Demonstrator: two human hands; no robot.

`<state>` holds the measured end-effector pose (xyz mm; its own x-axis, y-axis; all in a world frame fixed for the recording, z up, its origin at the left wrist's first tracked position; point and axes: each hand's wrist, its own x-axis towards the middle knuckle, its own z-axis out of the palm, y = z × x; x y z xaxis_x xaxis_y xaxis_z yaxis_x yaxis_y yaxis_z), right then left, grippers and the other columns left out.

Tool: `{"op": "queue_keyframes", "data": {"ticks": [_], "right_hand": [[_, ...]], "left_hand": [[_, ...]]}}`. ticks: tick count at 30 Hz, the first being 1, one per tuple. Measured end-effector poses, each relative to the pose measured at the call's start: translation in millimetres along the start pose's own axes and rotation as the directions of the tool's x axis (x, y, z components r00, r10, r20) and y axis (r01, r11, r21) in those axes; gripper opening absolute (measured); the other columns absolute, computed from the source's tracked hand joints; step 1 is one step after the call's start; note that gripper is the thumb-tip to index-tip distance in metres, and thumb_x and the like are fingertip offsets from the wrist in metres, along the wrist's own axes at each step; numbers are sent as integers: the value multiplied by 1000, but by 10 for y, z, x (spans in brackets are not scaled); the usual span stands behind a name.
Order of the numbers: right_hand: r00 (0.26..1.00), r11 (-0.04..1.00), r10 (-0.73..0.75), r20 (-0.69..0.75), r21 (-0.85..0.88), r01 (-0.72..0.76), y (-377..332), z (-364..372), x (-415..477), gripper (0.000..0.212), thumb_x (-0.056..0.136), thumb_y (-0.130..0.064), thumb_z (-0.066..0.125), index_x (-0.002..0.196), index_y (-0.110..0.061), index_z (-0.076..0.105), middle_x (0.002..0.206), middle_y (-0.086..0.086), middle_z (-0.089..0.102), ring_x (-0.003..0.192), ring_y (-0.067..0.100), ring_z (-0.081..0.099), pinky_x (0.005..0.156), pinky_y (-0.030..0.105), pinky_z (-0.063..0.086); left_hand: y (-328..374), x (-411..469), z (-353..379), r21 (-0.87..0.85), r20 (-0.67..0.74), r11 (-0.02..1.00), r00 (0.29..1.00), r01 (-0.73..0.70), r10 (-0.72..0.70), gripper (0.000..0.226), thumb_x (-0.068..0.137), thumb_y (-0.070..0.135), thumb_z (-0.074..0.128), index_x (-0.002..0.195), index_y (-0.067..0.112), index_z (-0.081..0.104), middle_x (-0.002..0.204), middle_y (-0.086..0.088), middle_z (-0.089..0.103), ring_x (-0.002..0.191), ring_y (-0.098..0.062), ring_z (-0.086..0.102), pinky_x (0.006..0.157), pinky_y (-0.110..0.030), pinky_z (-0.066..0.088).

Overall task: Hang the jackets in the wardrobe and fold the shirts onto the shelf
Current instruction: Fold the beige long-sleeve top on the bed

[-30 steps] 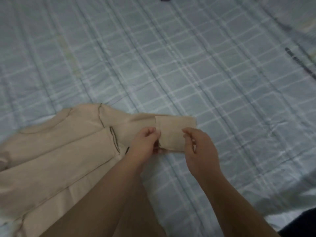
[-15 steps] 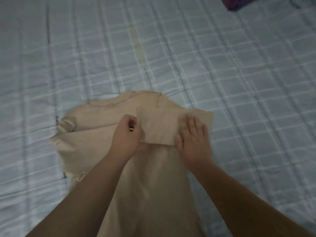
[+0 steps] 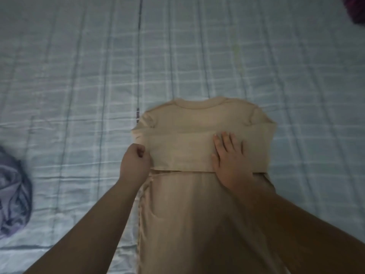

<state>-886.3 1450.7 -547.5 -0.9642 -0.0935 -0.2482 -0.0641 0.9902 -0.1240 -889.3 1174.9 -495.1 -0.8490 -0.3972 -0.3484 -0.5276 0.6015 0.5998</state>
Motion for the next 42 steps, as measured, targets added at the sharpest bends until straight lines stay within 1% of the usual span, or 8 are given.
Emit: {"op": "queue_keyframes", "data": {"ticks": [11,16,20,25,29,31,37,42], "right_hand": [[998,999,-13,55,-45,16,-78,182,13,66,97,-51,14,157,-25,13,165,5,14,150,29,13,119,57,11],[999,997,28,-38,72,-25,-8,34,-382,60,98,-41,27,152,-16,31,159,11,30,147,30,25,119,54,18],[987,985,136,-83,119,-126,272,-42,-1055,59,90,-31,47,146,-17,37,156,11,32,143,32,30,115,52,28],[881,813,460,113,346,-469,591,74,-2087,73,71,-27,50,139,-4,41,143,23,42,131,40,40,109,51,36],[619,464,718,317,445,-766,700,113,-2659,57,79,-18,65,132,-6,49,127,18,56,114,38,55,96,47,46],[543,398,715,441,381,-834,759,159,-2819,41,79,-25,65,117,-8,59,110,15,64,100,37,62,87,48,51],[598,562,535,597,277,-779,844,189,-3007,29,94,-28,56,97,-2,68,94,16,67,90,34,61,80,40,46],[596,488,537,597,356,-797,969,156,-3154,31,97,-27,55,119,-7,62,102,9,61,93,28,57,84,41,48]], "left_hand": [[-462,54,72,29,-2,999,1000,18,-18,13,96,25,55,95,13,53,84,-2,62,75,-22,55,64,-30,36],[-592,-245,5,-42,0,997,998,68,-68,20,96,32,57,99,16,47,77,10,52,62,-2,49,50,-18,32],[-899,-694,-45,-68,106,994,991,84,-77,27,91,30,63,108,25,43,88,9,56,74,-8,58,61,-25,43],[-1289,-1438,-75,59,236,995,968,77,-88,28,86,20,61,109,22,45,86,6,59,72,-9,59,55,-25,37],[-1542,-1945,-126,0,322,956,905,293,-278,38,85,20,70,114,17,47,87,2,60,78,-20,61,65,-31,42],[-1644,-2125,-157,94,408,950,859,298,-310,27,85,22,72,103,15,54,86,0,60,81,-23,59,65,-31,40],[-1890,-2386,-258,144,551,911,733,386,-398,7,86,20,70,91,15,70,79,-4,70,70,-23,64,59,-29,52],[-1992,-2605,-317,-159,619,724,639,671,-457,18,94,-3,58,112,0,61,100,-16,68,81,-24,68,63,-29,61]]}}
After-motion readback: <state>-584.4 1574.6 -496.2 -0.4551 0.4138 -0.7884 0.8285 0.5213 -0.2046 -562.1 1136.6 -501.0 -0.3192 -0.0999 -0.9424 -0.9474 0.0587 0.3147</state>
